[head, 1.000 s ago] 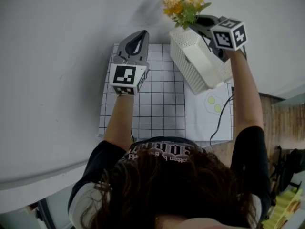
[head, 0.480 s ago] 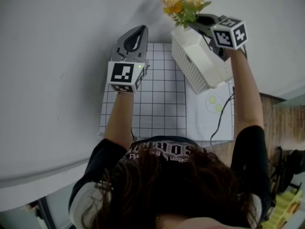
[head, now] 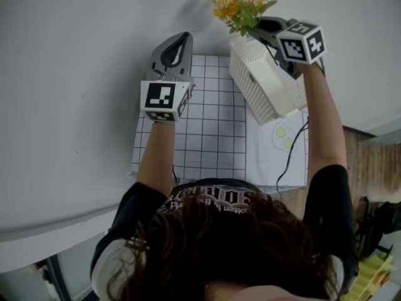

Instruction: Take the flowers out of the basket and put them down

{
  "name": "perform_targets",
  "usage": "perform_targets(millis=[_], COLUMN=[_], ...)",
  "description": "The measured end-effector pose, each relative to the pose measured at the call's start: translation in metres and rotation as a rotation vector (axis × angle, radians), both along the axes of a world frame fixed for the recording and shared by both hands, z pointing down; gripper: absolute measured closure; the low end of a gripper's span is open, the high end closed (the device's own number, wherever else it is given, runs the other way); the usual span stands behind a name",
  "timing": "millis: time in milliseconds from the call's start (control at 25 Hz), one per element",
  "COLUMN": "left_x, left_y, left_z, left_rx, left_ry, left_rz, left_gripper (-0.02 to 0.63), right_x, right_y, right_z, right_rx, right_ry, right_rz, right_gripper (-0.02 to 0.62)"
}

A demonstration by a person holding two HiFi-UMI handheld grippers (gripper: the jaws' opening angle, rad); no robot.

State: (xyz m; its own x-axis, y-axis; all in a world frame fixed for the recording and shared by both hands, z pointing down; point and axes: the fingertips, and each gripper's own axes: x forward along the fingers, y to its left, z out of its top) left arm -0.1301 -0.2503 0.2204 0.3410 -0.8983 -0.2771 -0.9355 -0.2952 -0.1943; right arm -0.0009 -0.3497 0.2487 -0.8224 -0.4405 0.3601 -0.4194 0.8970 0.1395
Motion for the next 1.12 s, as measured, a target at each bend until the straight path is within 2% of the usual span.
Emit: perform_targets(millis=[640,1120], left_x=[-0.059,-0.103], left_y=[0.024,0.05], left_z=[0.007,0.021], left_rx=[-0.025,-0.049], left_ry=[0.028,0.065], left_rz=[-0.115,-0.207], left_gripper=[0.607,0.607], right_x=[-0.082,-0.141], right_y=[0.015,0.041], right_z=[0.016,0.08], right_rx=[-0.038,-0.11], right_ry=[0.025,0.116], right_rz=[-0.139,-0.228], right_gripper=[0.531,0.531])
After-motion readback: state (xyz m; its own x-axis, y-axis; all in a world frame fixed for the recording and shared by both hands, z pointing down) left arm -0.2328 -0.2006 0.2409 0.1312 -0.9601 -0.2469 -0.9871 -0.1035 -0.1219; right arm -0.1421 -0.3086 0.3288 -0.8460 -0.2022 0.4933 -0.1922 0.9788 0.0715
